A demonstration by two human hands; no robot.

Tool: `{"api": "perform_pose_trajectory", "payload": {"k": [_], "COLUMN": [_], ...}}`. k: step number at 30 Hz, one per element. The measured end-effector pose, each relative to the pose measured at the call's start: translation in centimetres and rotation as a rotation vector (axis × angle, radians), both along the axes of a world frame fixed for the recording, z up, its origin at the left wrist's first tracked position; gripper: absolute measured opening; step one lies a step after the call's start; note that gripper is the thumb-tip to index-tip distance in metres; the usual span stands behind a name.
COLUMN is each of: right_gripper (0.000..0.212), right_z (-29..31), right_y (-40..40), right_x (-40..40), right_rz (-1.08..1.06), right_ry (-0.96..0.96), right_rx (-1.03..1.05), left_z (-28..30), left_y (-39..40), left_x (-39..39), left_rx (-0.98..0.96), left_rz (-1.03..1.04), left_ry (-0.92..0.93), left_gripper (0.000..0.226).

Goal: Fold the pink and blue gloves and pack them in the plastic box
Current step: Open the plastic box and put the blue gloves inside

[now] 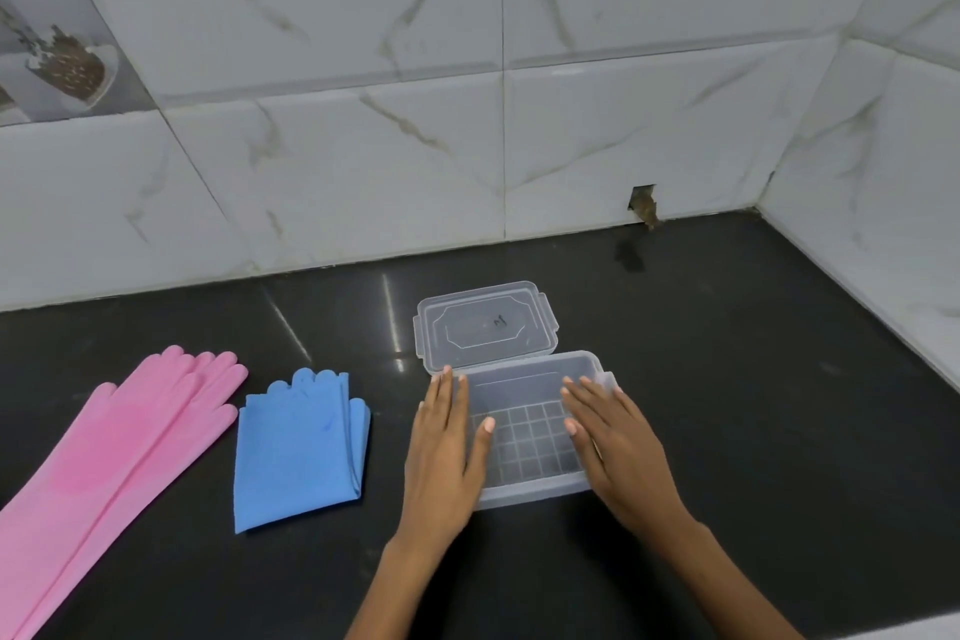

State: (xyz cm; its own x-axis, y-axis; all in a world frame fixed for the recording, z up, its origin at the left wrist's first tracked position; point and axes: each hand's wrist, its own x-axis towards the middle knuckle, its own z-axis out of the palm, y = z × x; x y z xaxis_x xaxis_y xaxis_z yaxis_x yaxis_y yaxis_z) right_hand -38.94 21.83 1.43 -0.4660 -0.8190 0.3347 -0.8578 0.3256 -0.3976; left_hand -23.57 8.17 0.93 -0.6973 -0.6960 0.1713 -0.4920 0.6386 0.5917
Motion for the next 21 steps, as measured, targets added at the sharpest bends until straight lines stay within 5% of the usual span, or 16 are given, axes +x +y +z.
{"api": "perform_pose_trajectory", "payload": {"k": [15,21], "right_gripper": [0.036,0.032], "right_z": [-0.5,0.1], "right_y": [2.1,2.1], "right_x": [-5.7,-5.6], "right_rz": [-0.059,-0.022], "right_ry": [0.035,-0.016], "right_rx": [-0.018,0.049], "left_z": [0.0,0.9], "left_y": [1.4,0.9], "left_x": [-6.1,-5.1], "left_rx": [-0.084,0.172], "left_rz": [-0.038,-0.08], "left_ry": [-0.008,0.152], "left_gripper": [0.058,0.059]}}
